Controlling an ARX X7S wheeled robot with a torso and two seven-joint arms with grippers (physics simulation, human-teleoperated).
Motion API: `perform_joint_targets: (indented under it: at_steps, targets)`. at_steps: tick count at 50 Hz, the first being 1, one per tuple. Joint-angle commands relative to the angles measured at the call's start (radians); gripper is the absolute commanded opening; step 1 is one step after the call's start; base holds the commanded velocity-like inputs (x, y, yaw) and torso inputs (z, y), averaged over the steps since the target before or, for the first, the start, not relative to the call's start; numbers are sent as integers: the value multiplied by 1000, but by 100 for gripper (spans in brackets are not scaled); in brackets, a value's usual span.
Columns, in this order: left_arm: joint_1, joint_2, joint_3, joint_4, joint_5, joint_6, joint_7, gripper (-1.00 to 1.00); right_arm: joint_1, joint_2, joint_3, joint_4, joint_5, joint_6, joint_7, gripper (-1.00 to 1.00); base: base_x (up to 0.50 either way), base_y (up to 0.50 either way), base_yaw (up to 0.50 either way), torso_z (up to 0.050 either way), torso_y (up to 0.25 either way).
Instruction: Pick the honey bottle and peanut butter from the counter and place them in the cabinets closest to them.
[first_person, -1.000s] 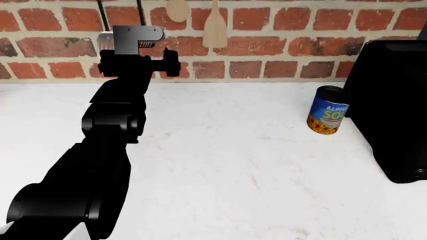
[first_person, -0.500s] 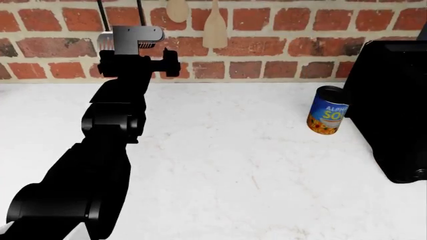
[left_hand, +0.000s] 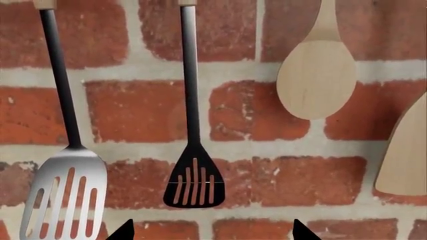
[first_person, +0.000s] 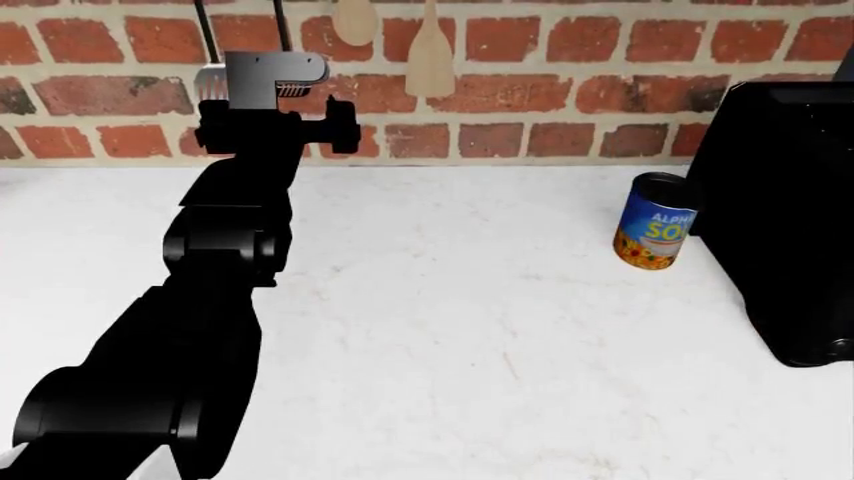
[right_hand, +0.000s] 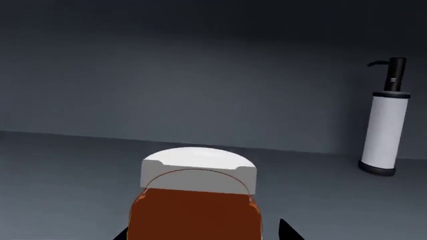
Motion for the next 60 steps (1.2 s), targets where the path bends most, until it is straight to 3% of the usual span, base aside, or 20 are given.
perform_joint_targets:
  at_steps: [1, 13, 21, 60]
  targets:
    - [-1, 0, 2, 0, 0, 1, 0, 100, -90, 6, -121, 241, -84, 35, -15, 100, 0, 0, 0, 0, 0]
    - [1, 0, 5, 0, 0, 4, 2, 100, -29, 20, -191, 70, -105, 0, -26, 100, 6, 0, 1, -2, 0]
    - [2, 1, 10, 0, 1, 7, 4, 100, 22, 27, -165, -110, -101, -75, -19, 100, 2, 0, 0, 0, 0]
    - [5, 2, 36, 0, -1, 14, 1, 100, 29, 16, -59, -279, -176, -110, -34, 100, 0, 0, 0, 0, 0]
